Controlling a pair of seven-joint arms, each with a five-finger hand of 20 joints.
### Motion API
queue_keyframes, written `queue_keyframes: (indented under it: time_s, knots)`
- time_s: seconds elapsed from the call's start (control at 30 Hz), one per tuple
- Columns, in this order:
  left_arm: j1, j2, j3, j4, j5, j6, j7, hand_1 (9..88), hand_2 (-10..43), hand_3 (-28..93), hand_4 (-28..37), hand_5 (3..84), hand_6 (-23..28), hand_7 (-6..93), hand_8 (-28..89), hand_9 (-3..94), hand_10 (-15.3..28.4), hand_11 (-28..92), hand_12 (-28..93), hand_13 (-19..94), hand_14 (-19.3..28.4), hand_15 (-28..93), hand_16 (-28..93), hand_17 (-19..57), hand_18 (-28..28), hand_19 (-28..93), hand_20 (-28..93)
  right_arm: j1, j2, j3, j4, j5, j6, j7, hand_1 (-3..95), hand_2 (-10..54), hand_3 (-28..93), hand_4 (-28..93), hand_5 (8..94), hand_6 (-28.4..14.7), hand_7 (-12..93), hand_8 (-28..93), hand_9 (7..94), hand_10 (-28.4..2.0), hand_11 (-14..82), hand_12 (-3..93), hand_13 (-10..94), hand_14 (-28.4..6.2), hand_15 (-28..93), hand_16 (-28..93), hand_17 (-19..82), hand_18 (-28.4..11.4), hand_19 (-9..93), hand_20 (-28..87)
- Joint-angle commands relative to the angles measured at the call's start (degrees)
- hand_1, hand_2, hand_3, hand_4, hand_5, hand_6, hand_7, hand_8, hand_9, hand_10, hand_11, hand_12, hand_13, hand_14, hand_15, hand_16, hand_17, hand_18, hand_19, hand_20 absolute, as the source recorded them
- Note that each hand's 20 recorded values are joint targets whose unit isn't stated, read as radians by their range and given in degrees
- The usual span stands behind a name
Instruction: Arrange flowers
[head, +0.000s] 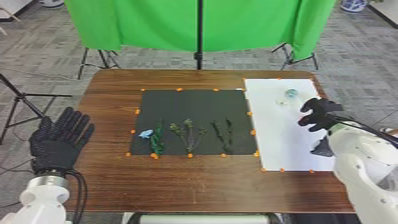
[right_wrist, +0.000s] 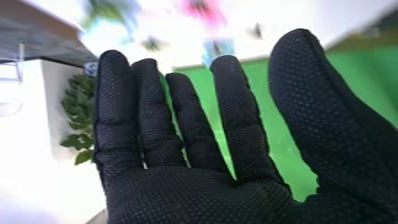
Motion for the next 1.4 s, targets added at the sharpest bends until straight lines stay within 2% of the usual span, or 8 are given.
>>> queue_keyframes:
  time_s: [0.03,0.17,0.27,0.33,0.47,0.67,1.0,1.4]
  knots:
    - [1.3,-0.48,0.35,-0.25,-0.11,1.2,-0.57,28.3,14.9,73,-28.3,47.7,8.6,16.6,-9,39.8,14.5,20,13,31,14.7,38,-4,-1.4,13.1,29,15,2.06,-1.6,-1.93,5.43,-3.28,-1.23,-0.43,51.5,-9.5,81,-28,47.8,-3.3,21,-12,41.6,-17.3,10.5,17.1,38,-15.2,38,20,20,-20.2,65,27]
    - [1.43,-0.8,0.43,-0.35,0.02,1.33,-0.69,28.3,15.0,74,-28.3,47.6,8.6,16.5,-9,39.5,14.5,20,13,31,14.7,38,-4,-1.4,13.0,29,15,3.38,-1.37,-5.48,8.99,-3.53,9.06,2.09,54.6,-9.5,79,-28,50.0,-2.1,23,-13,44.2,-16.2,12.5,17.1,44,-13.2,45,21,23,-20.3,72,31]
    - [1.54,-0.88,0.56,-0.41,0.22,1.84,-0.73,28.3,15.1,73,-28.3,47.6,8.6,16.5,-9,39.5,14.5,20,13,31,14.6,38,-4,-1.4,13.1,29,15,3.79,-1.26,-7.73,10.83,-3.77,16.89,3.53,61.6,-9.5,68,-28,57.9,-0.6,27,-11,58.5,-12.3,19.4,21.6,55,-7.9,45,36,27,-19.7,75,35]
    - [1.51,-1.03,0.61,-0.3,0.0,1.83,-0.83,28.4,15.1,73,-28.3,47.6,8.6,16.6,-9,39.6,14.5,21,13,31,14.7,38,-4,-1.4,13.0,29,15,4.15,-1.03,-8.78,11.58,-4.26,19.33,3.86,64.3,-9.5,64,-28,62.2,-0.5,32,-2,68.3,-10.5,13.6,32.4,60,-6.4,45,41,29,-19.4,76,37]
    - [1.69,-1.26,0.62,-0.32,0.13,1.54,-0.87,28.4,15.2,73,-28.3,47.7,8.7,16.5,-9,39.7,14.5,21,13,31,14.7,39,-4,-1.5,13.1,29,15,3.54,-0.42,-9.34,11.02,-4.57,24.05,2.99,66.7,-9.5,64,-28,70.7,0.6,39,6,80.4,-7.9,12.2,44.2,68,-6.2,46,48,33,-20.0,78,41]
    - [2.05,-1.42,0.6,-0.35,-0.14,1.1,-0.84,28.4,15.3,73,-28.3,47.8,8.7,16.5,-9,40.1,14.6,21,13,31,14.7,39,-4,-1.5,13.1,29,15,4.65,0.96,-11.77,6.94,-5.47,31.57,0.16,66.9,-9.5,67,-28,72.6,0.4,42,7,82.9,-8.4,13.2,46.5,69,-6.6,47,49,34,-20.5,79,43]
    - [1.16,-1.17,1.09,0.11,-0.15,0.85,-1.06,28.4,15.4,74,-28.1,47.8,8.6,16.6,-9,40.2,14.5,21,13,31,14.8,39,-4,-1.5,13.1,29,15,16.17,-8.36,-23.58,3.09,0.38,32.6,-5.01,67.0,-9.5,68,-28,72.7,0.4,42,9,83.2,-8.8,13.2,47.3,70,-6.4,47,49,34,-20.7,79,44]
    - [-0.16,0.38,3.06,0.64,-0.24,0.67,-0.05,28.3,15.4,73,-28.2,47.8,8.7,16.6,-9,40.1,14.6,21,13,31,14.9,39,-5,-1.5,13.1,29,15,29.8,-29.75,-35.42,23.55,-8.28,22.01,-20.76,67.6,-9.5,67,-28,72.3,0.3,42,9,82.9,-9.0,13.1,47.6,69,-6.4,47,49,35,-20.0,79,44]
